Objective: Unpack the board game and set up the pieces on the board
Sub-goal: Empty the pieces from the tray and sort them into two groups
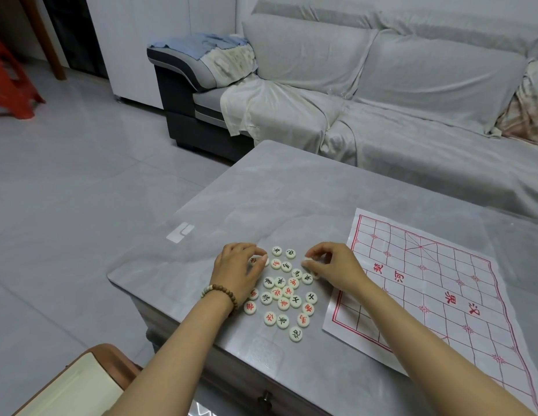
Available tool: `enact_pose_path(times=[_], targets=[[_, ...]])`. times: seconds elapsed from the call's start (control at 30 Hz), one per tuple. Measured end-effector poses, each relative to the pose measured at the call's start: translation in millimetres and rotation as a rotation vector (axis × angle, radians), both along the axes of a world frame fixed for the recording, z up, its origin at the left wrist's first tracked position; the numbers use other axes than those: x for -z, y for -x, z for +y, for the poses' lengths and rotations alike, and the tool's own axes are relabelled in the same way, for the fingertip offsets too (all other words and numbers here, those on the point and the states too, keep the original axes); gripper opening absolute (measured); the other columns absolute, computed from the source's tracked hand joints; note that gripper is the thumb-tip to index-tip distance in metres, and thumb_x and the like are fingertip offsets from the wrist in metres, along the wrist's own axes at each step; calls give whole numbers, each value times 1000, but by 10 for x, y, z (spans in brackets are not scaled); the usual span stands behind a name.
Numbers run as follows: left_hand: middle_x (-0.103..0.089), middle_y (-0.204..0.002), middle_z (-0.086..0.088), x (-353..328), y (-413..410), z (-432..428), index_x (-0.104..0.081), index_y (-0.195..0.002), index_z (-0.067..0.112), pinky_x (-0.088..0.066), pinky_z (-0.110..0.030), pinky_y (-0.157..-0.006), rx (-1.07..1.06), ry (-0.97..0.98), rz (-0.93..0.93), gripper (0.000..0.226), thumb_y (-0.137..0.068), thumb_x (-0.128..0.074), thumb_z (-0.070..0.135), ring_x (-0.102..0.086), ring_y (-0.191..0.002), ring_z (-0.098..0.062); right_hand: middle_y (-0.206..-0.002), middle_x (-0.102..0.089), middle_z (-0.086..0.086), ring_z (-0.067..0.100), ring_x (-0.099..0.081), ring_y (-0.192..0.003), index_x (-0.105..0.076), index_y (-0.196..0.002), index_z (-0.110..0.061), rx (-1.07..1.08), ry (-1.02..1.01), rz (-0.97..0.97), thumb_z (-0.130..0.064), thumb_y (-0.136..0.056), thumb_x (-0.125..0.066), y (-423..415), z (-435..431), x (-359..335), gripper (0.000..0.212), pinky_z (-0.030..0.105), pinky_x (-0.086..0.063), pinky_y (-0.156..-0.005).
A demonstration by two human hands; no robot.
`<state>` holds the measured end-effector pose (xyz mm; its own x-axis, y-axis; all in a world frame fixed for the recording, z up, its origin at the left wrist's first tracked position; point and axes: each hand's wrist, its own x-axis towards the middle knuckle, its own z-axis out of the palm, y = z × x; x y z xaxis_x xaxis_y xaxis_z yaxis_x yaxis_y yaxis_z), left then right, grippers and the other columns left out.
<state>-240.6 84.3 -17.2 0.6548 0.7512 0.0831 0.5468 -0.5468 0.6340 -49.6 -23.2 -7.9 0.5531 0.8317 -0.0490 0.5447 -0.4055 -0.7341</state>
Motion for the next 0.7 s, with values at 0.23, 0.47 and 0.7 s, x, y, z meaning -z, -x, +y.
enact_pose_path(times=[0.23,0.47,0.7], targets=[[-52,-128,11,34,35,25,-58,-117,30,-27,-25,-103,8,-1,-14,28,-96,-42,39,-35,-126,-9,-77,-62,-10,8,-52,-68,-68,-75,-26,80,-16,-21,-45,-85,-64,45,146,54,22,26,-39,-67],[-57,-124,7,-6,103,4,-56,-125,27,-37,-25,-101,76,36,-49,33,-99,-37,35,-45,-121,-9,-96,-57,-5,12,-52,-89,-65,-86,-24,66,-89,-17,-36,-91,-57,42,44,14,16,19,-38,-71],[-28,-152,10,-84,85,-95,-31,-145,27,-9,-26,-116,256,-33,126,48,-101,-13,38,-17,-142,-9,-142,-41,-18,-2,-33,-132,-45,-139,-26,-235,40,-73,-52,-98,-14,184,-332,-10,59,20,-21,-112]])
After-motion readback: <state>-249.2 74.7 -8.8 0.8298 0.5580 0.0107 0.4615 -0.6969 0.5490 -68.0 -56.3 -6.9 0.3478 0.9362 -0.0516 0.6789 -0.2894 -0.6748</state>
